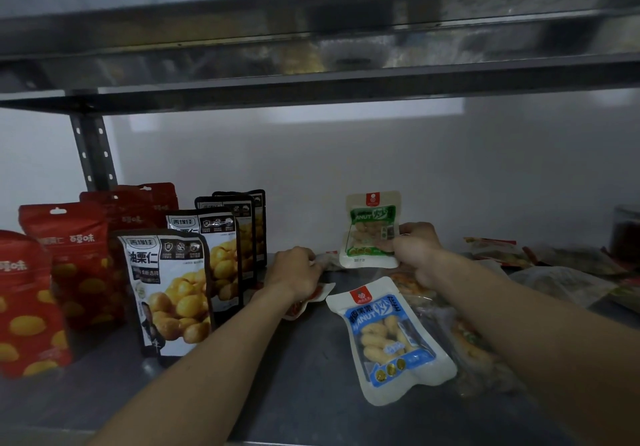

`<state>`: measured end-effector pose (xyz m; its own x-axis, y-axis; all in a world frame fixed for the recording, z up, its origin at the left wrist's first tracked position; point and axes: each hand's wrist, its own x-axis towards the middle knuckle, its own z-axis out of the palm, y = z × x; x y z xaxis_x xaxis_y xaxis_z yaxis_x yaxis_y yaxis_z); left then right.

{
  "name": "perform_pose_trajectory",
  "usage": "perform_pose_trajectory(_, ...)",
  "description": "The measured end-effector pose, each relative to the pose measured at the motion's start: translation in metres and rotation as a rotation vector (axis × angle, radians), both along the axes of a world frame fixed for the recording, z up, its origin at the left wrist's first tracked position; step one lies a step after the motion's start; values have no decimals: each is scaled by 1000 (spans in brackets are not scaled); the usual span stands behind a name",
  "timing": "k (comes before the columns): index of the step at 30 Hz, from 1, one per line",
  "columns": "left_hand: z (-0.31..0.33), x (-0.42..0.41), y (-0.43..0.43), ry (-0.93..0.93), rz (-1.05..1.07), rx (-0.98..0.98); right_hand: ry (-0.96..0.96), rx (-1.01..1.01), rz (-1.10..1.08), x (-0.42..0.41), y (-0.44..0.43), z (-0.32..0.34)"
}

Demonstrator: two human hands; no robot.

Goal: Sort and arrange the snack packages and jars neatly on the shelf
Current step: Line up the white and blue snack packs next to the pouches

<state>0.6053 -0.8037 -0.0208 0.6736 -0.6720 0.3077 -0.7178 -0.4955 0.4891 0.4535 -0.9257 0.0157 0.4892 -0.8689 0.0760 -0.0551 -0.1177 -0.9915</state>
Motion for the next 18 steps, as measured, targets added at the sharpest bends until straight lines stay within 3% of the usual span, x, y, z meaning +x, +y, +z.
perform_pose_trajectory(7, 3, -8, 6, -62, 138, 174, 4, -1, 1, 1, 3, -1)
perform_pose_trajectory(11, 3, -14, 10, 9, 157, 269, -2, 6, 2, 3, 3, -2)
perform_pose_trajectory(18, -6, -9, 9, 43, 138, 215, -11, 9, 13, 1, 4, -4)
